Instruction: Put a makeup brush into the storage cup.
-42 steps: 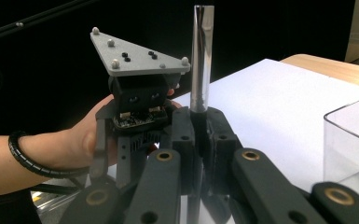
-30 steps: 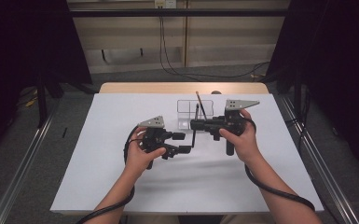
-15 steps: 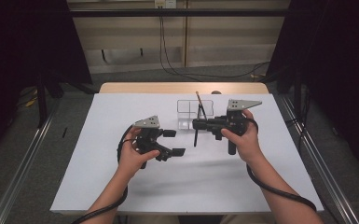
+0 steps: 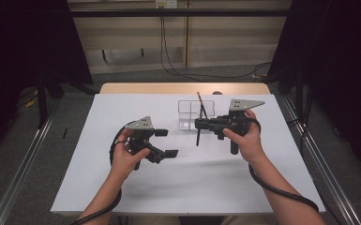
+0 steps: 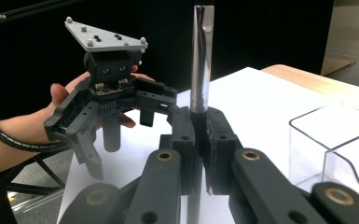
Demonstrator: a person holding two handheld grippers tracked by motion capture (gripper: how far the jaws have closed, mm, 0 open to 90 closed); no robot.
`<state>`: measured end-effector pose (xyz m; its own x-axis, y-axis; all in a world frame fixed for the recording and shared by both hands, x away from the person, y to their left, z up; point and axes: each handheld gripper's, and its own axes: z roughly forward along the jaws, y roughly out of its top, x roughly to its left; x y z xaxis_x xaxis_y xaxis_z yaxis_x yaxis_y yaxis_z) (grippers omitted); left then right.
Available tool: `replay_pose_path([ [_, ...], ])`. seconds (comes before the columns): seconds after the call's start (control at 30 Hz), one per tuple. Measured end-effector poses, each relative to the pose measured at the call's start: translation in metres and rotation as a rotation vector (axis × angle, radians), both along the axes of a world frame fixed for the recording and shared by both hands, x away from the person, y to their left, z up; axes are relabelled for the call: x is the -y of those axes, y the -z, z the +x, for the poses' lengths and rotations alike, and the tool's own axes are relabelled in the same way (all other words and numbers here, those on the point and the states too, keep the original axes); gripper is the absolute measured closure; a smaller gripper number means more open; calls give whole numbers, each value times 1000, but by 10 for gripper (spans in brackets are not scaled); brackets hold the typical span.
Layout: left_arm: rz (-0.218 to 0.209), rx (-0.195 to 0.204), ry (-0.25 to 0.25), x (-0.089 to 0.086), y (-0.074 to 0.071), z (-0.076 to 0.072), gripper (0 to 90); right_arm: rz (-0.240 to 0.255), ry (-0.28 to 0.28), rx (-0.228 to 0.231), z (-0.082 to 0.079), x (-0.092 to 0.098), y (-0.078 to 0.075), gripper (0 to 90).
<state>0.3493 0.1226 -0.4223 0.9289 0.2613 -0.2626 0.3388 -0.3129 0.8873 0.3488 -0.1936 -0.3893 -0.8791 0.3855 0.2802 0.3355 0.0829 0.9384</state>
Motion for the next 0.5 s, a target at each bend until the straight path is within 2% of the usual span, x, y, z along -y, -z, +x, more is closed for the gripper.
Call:
replay_pose_path([
  [0.23,1,4,-26,-10,-1,-2,9,-3,6,6,1,2,0,848],
  [0.3,15,12,-31,-13,-1,-2,9,-5,9,8,1,2,0,849],
  [0.5,9,18,-40,-21,-1,-4,9,-5,12,13,1,4,-1,848],
])
